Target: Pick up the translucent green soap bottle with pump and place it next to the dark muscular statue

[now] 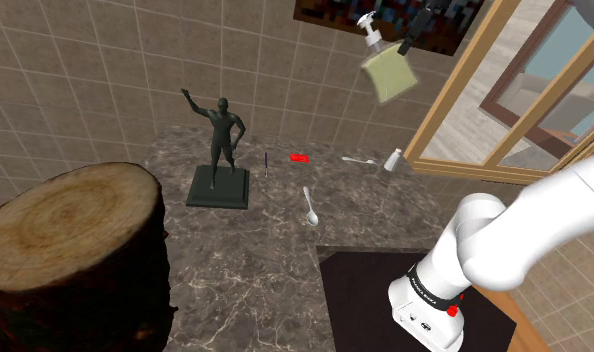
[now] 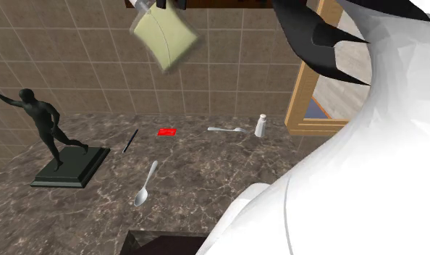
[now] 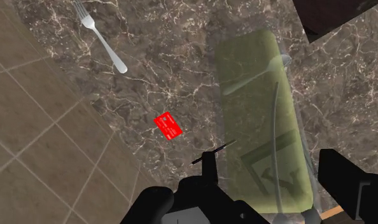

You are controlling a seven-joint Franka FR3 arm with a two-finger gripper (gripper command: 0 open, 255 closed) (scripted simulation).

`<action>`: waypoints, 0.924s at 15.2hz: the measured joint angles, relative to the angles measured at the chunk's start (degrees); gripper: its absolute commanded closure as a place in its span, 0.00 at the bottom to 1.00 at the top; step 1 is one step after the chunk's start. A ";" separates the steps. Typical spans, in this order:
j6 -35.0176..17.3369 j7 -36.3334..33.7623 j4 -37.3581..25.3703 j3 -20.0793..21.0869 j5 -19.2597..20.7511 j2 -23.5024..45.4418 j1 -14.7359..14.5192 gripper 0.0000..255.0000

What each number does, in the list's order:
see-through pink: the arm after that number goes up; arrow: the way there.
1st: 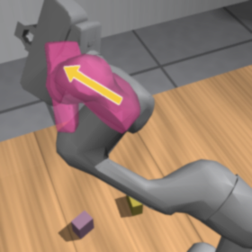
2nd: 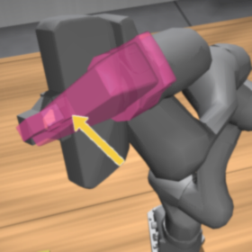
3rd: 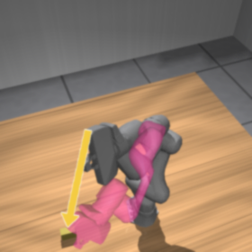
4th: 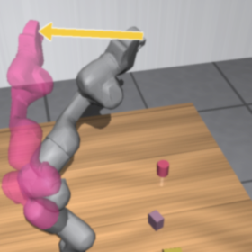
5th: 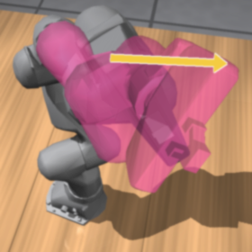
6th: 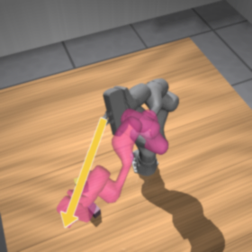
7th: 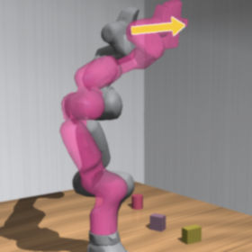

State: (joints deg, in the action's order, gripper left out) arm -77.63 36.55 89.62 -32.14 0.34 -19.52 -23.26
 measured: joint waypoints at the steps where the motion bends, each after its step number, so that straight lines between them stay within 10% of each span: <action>1: -0.36 -1.73 0.57 1.36 -0.06 -0.34 -0.33 1.00; 14: -4.60 -20.06 3.53 15.16 -2.47 0.07 -4.88 1.00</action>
State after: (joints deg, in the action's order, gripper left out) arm -82.22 16.49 93.15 -16.97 -2.14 -19.45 -28.14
